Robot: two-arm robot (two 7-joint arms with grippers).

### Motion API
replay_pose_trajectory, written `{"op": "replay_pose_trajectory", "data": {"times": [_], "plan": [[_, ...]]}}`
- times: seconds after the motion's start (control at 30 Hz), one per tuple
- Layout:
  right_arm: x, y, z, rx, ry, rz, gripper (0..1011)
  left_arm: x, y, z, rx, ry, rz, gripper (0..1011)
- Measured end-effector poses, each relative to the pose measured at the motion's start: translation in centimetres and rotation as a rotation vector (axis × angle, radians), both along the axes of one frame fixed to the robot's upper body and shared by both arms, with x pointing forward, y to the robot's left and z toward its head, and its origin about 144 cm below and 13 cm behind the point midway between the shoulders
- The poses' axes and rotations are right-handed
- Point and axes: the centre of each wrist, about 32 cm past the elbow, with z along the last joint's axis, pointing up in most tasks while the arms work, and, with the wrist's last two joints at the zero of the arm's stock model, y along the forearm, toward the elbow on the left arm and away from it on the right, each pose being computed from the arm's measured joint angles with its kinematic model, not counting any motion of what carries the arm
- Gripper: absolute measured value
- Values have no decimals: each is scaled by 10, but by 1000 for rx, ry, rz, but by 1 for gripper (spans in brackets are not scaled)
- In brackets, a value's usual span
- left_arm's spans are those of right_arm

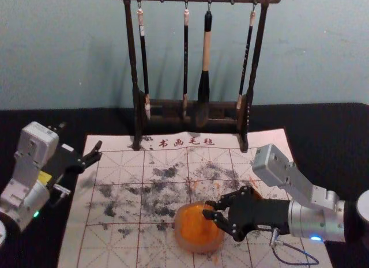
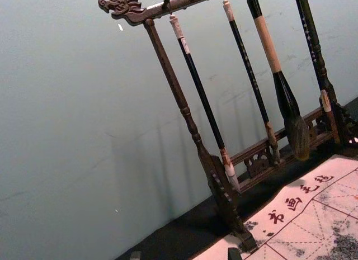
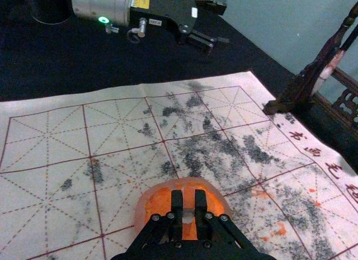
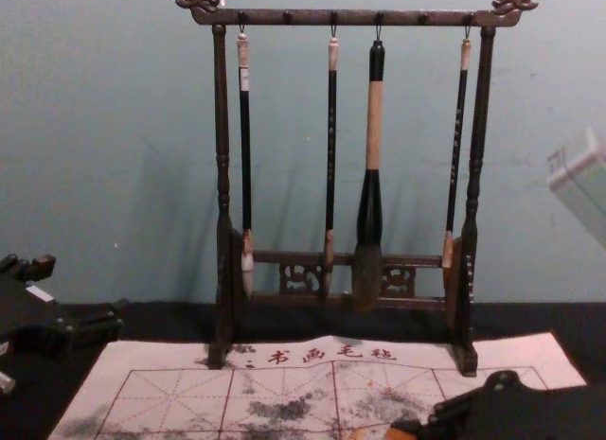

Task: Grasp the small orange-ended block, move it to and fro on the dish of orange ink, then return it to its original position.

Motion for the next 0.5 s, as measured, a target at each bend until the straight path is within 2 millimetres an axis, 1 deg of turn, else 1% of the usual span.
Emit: {"op": "replay_pose_trajectory", "data": {"times": [0.33, 0.5], "plan": [[-6, 2, -2, 7, 12, 31, 82, 0, 0, 0, 0, 0, 0, 1001], [-5, 5, -3, 9, 15, 38, 82, 0, 0, 0, 0, 0, 0, 1001]]}}
